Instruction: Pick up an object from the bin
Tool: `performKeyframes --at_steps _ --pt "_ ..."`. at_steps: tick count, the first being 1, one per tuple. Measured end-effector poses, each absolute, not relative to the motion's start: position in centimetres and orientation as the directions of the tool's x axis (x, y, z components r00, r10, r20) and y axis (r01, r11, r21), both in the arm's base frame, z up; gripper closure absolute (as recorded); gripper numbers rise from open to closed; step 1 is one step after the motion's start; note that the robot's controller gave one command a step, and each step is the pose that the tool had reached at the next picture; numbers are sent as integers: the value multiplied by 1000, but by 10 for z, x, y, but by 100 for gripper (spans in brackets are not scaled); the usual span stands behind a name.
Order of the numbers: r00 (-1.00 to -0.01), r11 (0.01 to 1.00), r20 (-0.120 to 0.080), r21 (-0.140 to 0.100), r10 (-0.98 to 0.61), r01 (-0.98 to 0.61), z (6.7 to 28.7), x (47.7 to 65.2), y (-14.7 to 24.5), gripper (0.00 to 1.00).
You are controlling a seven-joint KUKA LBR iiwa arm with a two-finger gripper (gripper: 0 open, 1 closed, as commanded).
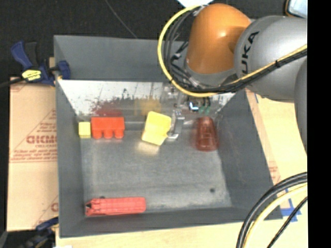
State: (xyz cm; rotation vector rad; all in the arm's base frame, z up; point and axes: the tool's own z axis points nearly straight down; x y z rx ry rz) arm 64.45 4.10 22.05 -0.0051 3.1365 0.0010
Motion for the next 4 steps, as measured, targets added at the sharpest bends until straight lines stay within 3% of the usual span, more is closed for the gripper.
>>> performKeyframes --at_steps 1,2,3,4 --pt "-987 987 -9 -1 -161 -161 93 642 36 0" --pt "-996 996 -24 0 -90 -90 166 639 38 0" --pt "-985 986 -17 -2 -170 -170 78 643 36 0" --pt "-982 982 -13 -3 -190 -190 76 654 44 0"
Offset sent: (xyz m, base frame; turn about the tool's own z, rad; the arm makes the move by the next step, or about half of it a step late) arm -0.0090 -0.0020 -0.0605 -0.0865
